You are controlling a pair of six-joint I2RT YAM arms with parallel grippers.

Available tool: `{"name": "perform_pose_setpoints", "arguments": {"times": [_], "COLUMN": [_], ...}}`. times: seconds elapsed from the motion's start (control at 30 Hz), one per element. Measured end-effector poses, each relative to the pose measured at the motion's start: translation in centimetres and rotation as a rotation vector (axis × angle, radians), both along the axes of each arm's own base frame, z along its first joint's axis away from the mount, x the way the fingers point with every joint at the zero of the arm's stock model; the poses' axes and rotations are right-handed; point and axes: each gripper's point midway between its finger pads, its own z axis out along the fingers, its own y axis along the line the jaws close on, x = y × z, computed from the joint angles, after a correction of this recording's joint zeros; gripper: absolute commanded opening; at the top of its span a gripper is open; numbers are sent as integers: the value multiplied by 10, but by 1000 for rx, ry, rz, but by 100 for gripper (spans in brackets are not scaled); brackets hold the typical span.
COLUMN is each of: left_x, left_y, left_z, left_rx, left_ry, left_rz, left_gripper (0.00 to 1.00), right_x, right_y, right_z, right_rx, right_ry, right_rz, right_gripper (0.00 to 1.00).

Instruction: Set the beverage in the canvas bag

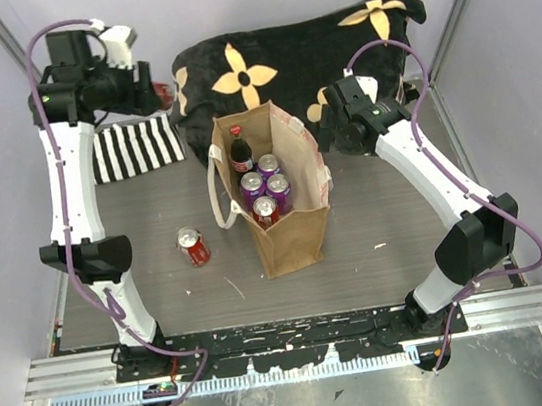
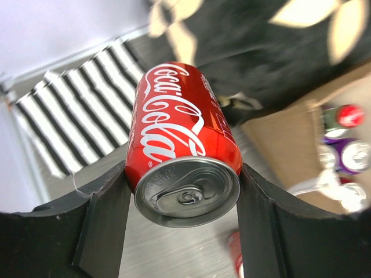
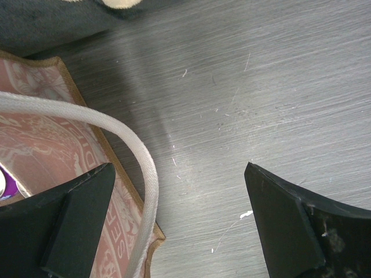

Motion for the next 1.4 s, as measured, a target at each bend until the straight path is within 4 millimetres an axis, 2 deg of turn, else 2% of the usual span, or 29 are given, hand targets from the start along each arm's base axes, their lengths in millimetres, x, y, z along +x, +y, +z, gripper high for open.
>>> {"name": "perform_pose_setpoints", "arguments": {"times": [0.13,0.2,0.27,0.37,0.8,1.17,1.4], "left_x": [-19,-37,-56,-83,-146,-168,-181], "left_y": [-78,-124,-161,-196,-237,-261,-269], "left_z": [7,1,-9,-23,-51,-115,-133], "left_rx": [-72,-94,-112,-133,-86,23,109], "left_ry": [-7,14,49,108,189,313,347], "left_rz": [-194,-322,-440,-575,-920,-1074,-1110], "left_gripper": [0,0,0,0,0,0,0], "right_x": [-4,-5,-5,-7,-31,-50,-53], "right_y": [-1,-2,-3,-4,-18,-28,-31], "right_z": [-1,1,4,7,5,12,15], "right_rx": [4,6,7,7,-21,-31,-29], "right_ry": [2,-5,-13,-21,18,16,12], "right_rz": [-7,-11,-13,-16,-29,-40,-43], "right_gripper": [100,100,100,100,100,100,100]}}
